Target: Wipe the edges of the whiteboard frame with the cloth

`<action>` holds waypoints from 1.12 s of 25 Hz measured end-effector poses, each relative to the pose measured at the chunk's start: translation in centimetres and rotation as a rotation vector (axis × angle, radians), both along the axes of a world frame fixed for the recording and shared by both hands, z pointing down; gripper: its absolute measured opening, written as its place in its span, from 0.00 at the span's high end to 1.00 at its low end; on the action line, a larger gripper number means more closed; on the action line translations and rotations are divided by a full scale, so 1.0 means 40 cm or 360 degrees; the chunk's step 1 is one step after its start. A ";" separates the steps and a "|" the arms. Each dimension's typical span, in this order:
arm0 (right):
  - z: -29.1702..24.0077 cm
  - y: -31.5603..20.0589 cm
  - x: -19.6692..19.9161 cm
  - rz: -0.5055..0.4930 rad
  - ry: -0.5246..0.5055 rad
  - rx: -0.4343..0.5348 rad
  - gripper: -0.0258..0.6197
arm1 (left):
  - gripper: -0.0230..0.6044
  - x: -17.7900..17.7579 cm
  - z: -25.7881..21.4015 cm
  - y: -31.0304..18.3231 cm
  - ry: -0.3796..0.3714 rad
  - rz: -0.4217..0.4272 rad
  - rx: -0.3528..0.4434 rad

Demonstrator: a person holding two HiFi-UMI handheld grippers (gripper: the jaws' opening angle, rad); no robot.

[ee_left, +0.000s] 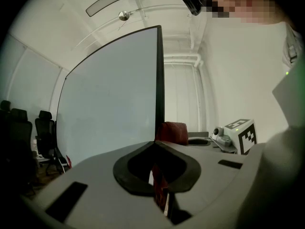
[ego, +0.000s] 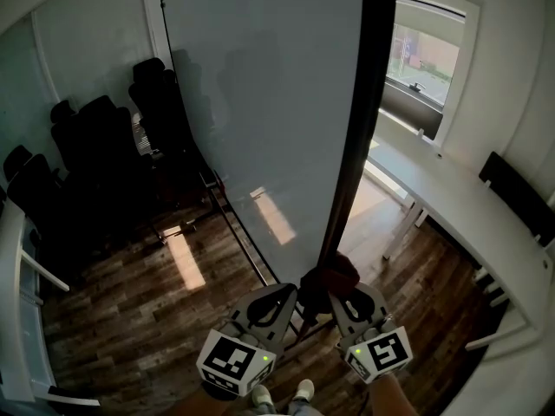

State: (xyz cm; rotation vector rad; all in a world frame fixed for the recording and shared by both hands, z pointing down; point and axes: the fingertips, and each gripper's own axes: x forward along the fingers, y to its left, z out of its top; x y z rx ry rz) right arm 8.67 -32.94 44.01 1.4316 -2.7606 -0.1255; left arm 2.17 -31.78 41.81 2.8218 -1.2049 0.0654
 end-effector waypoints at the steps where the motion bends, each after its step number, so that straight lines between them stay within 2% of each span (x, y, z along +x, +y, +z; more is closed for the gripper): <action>1: 0.008 0.000 -0.001 0.0003 0.0006 -0.0010 0.88 | 0.95 -0.001 0.002 0.001 -0.0003 0.0000 0.0005; 17: 0.097 0.019 0.001 0.0058 0.0088 -0.0141 0.88 | 0.95 0.002 0.026 0.034 0.0010 0.0024 -0.0031; 28: 0.098 0.095 0.028 0.0037 -0.0021 -0.0220 0.88 | 0.95 0.027 0.044 0.057 0.0009 0.0046 -0.0048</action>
